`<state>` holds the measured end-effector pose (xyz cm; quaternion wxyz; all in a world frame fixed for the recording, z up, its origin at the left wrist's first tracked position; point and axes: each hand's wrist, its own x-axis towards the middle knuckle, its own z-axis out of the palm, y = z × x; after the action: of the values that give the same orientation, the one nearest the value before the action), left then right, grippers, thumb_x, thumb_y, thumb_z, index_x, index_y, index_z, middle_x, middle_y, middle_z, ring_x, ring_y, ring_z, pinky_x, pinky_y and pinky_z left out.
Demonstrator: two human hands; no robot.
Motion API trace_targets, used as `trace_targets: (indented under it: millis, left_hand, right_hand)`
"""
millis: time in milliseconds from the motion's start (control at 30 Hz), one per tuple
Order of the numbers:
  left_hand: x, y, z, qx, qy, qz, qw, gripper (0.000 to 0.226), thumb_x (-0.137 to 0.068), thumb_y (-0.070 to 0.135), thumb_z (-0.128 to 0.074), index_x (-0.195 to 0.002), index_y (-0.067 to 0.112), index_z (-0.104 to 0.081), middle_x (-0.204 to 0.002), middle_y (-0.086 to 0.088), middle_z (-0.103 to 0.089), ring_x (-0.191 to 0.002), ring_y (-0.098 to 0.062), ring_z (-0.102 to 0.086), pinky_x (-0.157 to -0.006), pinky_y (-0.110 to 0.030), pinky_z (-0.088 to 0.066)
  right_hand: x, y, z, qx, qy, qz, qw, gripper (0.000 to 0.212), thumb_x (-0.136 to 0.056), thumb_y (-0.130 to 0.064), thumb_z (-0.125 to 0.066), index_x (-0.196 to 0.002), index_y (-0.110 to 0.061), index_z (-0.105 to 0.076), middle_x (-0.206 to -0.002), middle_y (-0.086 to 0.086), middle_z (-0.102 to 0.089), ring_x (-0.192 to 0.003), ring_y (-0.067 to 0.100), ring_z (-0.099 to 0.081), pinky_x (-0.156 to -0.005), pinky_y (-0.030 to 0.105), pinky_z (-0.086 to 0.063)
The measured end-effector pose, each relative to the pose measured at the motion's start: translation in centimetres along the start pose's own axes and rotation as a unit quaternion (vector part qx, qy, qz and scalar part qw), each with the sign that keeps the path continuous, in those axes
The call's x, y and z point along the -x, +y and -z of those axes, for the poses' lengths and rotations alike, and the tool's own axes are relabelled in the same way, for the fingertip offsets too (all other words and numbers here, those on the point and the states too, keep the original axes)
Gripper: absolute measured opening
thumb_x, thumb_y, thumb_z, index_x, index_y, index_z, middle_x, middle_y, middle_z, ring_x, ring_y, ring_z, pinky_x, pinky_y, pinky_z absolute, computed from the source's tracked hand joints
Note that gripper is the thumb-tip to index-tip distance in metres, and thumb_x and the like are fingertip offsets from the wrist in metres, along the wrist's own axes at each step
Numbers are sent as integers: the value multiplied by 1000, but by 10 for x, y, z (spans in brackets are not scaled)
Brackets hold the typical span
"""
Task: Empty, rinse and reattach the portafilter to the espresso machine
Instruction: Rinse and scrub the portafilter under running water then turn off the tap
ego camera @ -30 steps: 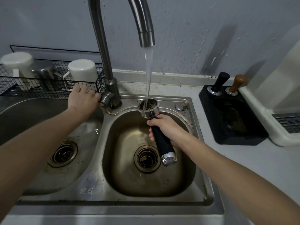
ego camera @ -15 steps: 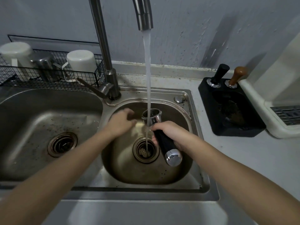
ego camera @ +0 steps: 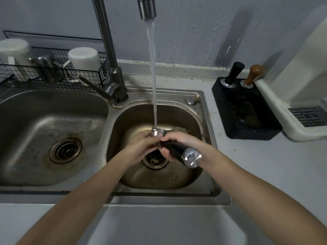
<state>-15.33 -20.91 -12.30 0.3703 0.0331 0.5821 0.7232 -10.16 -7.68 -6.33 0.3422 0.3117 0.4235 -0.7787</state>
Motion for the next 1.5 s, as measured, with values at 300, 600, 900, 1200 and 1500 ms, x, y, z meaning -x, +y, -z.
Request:
trace_targets:
  millis: [300, 600, 900, 1200, 1500]
  left_hand:
    - [2, 25, 10, -217, 56, -50, 973, 14, -74, 13, -71, -85, 11, -64, -90, -12, -61, -89, -25, -57, -89, -40, -47]
    - [0, 20, 5, -38, 36, -5, 999, 34, -82, 5, -60, -116, 5, -57, -86, -1, -71, -73, -6, -70, -62, -16, -54]
    - [-9, 12, -8, 73, 82, 56, 992, 31, -92, 3, -42, -118, 14, -54, -87, -6, -65, -79, -17, -63, -63, -23, -57]
    - [-18, 16, -11, -10, 146, 55, 988, 13, -89, 5, -51, -89, 14, -58, -80, -9, -61, -53, -13, -61, -39, -15, -49]
    - [-28, 36, 1, -211, 75, 150, 963, 48, -82, 7, -56, -127, 21, -47, -50, -1, -58, -37, -6, -42, -28, -13, -28]
  right_hand:
    - [-10, 9, 9, 29, -43, 3, 999, 28, -92, -22, -42, -87, 2, -56, -73, 10, -58, -46, 13, -60, -42, 18, -52]
    - [-22, 12, 13, 154, 64, 87, 982, 13, -87, -13, -55, -78, -4, -59, -65, 6, -64, -41, 9, -62, -42, 17, -51]
    - [-28, 6, 20, 277, 133, 181, 934, 14, -80, -1, -58, -77, -13, -53, -65, 9, -54, -48, 17, -53, -42, 23, -49]
    - [-27, 4, 25, 293, 111, 168, 935, 9, -79, -2, -58, -78, -11, -55, -64, 8, -57, -47, 16, -57, -46, 25, -50]
    - [-30, 10, 32, 191, 18, 134, 972, 7, -83, -2, -53, -82, -8, -58, -69, 7, -64, -48, 12, -63, -45, 21, -51]
